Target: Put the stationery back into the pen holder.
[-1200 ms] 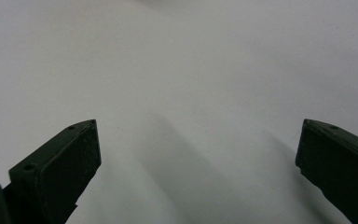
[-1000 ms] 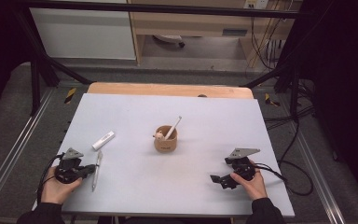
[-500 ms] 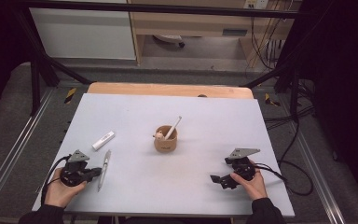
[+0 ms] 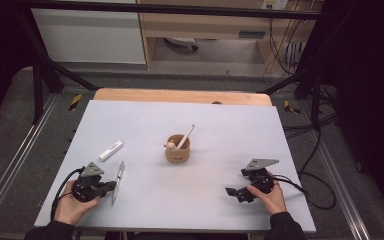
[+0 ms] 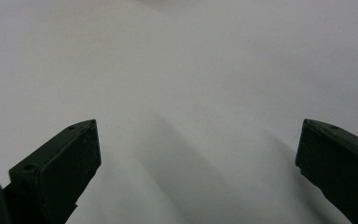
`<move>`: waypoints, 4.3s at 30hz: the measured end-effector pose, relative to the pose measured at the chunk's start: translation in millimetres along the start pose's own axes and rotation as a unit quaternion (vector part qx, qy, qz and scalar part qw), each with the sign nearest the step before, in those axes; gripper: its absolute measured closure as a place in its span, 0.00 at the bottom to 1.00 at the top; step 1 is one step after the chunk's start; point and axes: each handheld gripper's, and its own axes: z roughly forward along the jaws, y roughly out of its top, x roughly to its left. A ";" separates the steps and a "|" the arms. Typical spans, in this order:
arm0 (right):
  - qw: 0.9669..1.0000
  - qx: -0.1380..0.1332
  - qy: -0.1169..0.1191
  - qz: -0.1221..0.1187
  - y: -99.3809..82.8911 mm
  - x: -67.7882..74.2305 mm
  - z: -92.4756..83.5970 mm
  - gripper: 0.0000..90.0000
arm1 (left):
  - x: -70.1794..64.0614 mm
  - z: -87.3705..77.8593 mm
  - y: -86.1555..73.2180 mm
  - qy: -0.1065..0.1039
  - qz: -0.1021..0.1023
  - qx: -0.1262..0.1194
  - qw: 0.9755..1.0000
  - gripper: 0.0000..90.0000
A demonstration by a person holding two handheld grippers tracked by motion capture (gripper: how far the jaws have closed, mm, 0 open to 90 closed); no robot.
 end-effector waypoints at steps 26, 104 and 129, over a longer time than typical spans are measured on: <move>1.000 0.000 0.001 0.001 -0.3 0.7 0.2 0.01 | -17.7 -8.0 -12.4 -0.027 0.019 0.021 0.999 1.00; 1.000 -0.001 0.003 0.001 0.0 0.7 0.7 0.01 | -23.2 62.9 64.0 0.014 0.005 -0.004 1.000 1.00; 1.000 0.000 0.003 0.002 -0.2 0.9 0.7 0.01 | -52.4 9.8 28.0 0.035 0.012 0.003 0.999 0.40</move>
